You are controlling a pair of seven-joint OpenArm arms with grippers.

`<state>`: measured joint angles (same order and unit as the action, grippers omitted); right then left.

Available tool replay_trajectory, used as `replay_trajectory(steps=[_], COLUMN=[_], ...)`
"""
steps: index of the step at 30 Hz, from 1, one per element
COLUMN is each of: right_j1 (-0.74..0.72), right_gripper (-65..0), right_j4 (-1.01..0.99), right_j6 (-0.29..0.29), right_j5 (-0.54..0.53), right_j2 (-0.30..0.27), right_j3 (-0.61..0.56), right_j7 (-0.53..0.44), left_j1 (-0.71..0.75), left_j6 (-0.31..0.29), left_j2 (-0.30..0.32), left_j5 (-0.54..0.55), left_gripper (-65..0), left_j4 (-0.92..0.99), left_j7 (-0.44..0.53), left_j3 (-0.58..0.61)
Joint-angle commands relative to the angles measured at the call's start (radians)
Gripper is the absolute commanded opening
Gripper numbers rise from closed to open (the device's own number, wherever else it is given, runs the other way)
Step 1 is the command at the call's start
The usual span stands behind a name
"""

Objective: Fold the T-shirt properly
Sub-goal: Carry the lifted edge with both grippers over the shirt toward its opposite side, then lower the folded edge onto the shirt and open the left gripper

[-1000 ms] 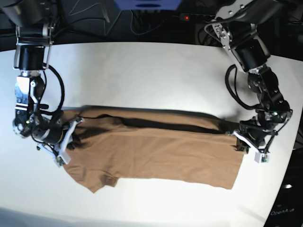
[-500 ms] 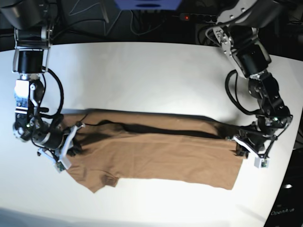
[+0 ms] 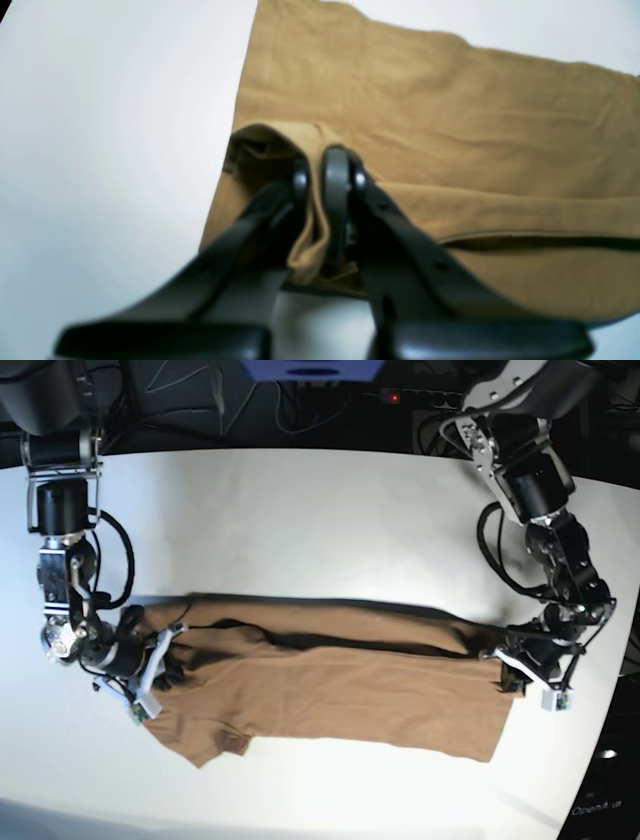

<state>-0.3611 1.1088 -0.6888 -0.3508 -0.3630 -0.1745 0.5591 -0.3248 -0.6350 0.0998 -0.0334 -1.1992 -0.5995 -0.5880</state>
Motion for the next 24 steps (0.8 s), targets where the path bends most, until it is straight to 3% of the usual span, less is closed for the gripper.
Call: replay_trajectory(steps=[1,11,14,20,24], right_j1=[-0.031,-0.079,-0.079,-0.079,-0.079], right_gripper=[-64.3,-64.3,-64.3,-63.5,-63.4], right_j4=[-0.003,-0.065,-0.065,-0.074,-0.112], right_j6=[-0.007,-0.007,-0.007,-0.007,-0.007], right_j5=[-0.017,-0.017,-0.017,-0.015,0.051], right_j2=[-0.021,-0.067,-0.083,-0.086,-0.078], right_j3=[-0.004,-0.053,-0.053,-0.053,-0.049], right_j7=[-0.043,-0.086,-0.086,-0.113,-0.130], left_j1=[-0.027,-0.052,-0.056,-0.055,-0.055], left_j6=[-0.003,-0.003,-0.003,-0.003,-0.003], left_j2=[0.011,0.039,0.039,0.039,0.039], left_j5=[0.017,0.023,0.017,0.017,0.017], left_gripper=[-62.1,-62.1,-61.9,-61.8,-61.8], left_j4=[-0.017,0.060,0.072,0.072,0.072], left_j7=[0.025,0.029,0.069,0.105,0.105], left_j3=[0.001,0.003,0.000,0.004,0.004])
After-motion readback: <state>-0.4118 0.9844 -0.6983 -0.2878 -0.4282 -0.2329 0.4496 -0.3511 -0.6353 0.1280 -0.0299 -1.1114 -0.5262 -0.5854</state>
